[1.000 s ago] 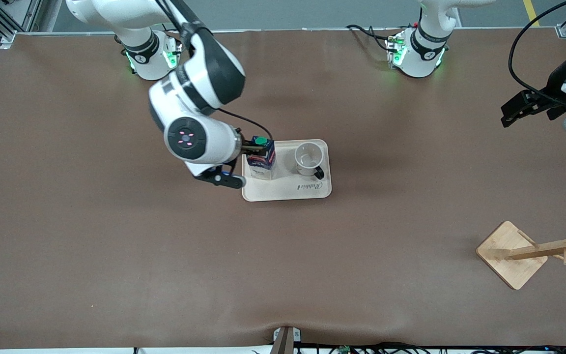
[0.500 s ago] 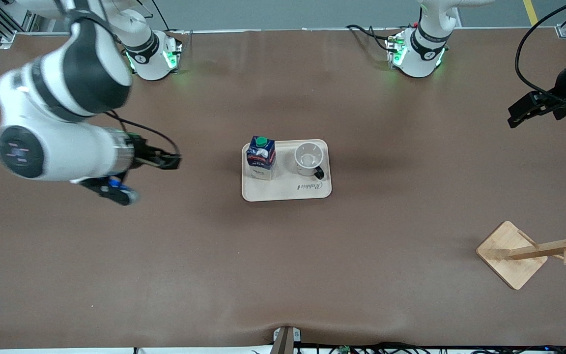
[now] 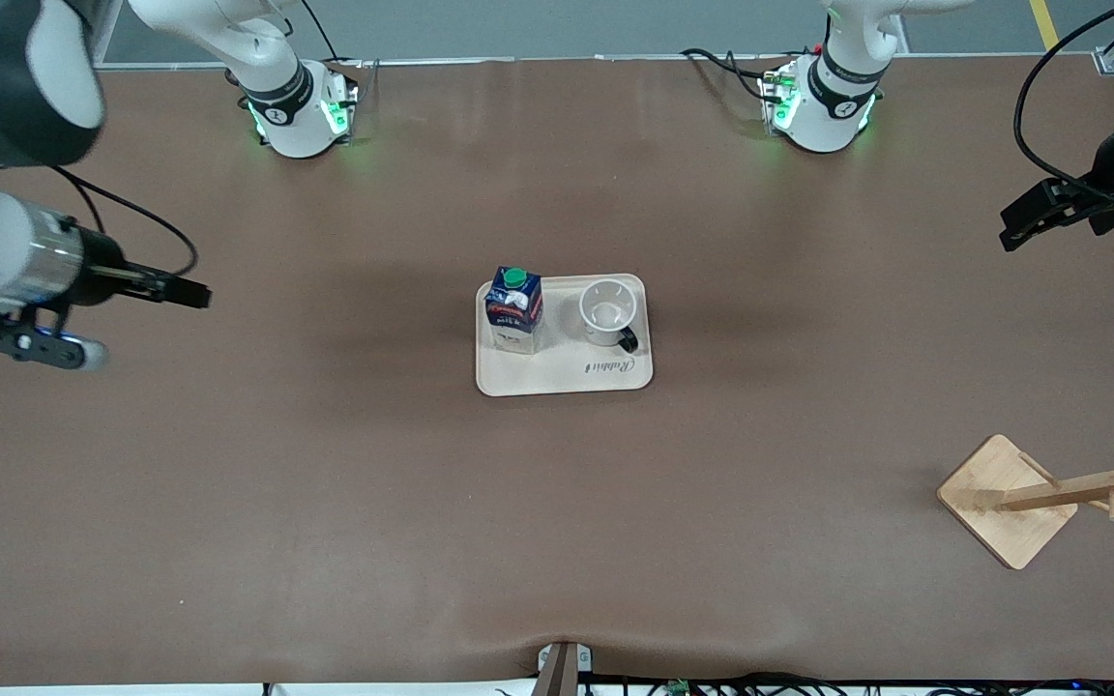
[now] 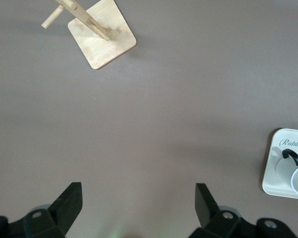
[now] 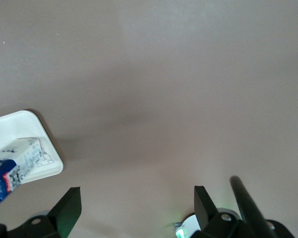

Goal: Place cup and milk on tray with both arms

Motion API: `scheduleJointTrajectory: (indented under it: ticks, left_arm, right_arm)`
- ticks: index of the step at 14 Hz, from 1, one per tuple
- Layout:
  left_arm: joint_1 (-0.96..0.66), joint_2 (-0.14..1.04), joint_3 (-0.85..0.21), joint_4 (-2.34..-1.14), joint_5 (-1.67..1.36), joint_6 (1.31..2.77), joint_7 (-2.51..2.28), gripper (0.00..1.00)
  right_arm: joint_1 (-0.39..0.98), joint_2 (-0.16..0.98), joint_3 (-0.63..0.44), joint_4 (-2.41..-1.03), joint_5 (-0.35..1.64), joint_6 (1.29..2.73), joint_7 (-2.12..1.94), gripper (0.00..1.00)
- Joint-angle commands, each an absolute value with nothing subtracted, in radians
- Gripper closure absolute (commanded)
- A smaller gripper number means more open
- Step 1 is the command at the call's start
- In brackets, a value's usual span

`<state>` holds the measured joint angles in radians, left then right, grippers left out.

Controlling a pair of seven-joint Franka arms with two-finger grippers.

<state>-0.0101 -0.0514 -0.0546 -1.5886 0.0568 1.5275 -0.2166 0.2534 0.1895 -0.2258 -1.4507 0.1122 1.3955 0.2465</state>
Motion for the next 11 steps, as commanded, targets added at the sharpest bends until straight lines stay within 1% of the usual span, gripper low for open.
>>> scheduleJointTrajectory:
  ticks: [1, 2, 3, 4, 6, 8, 11]
  left_arm:
    - [-0.005, -0.074, -0.055, -1.598, 0.040, 1.523, -0.206, 0.00]
    - [-0.005, -0.074, -0.055, -1.598, 0.040, 1.523, -0.206, 0.00]
    - [-0.005, -0.074, -0.055, -1.598, 0.040, 1.523, -0.206, 0.00]
    - [-0.005, -0.074, -0.057, -1.598, 0.040, 1.523, -0.206, 0.00]
    - [-0.005, -0.074, -0.057, -1.600, 0.040, 1.523, -0.207, 0.00]
    - [-0.005, -0.078, -0.058, -1.598, 0.040, 1.520, -0.204, 0.00]
    - [-0.006, -0.078, -0.058, -1.598, 0.040, 1.522, -0.207, 0.00]
  right_arm:
    - [0.158, 0.094, -0.210, -1.563, 0.068, 1.451, 0.097, 0.00]
    - [0.123, 0.050, -0.210, -1.615, 0.052, 1.509, 0.016, 0.00]
    - [0.089, 0.020, -0.210, -1.647, 0.045, 1.535, -0.068, 0.00]
    - [0.053, 0.005, -0.210, -1.652, 0.043, 1.528, -0.102, 0.00]
    - [0.040, -0.002, -0.210, -1.631, -0.007, 1.497, -0.103, 0.00]
    - [0.044, -0.002, -0.204, -1.580, -0.058, 1.468, -0.092, 0.00]
    - [0.058, -0.005, -0.192, -1.585, -0.075, 1.468, -0.101, 0.00]
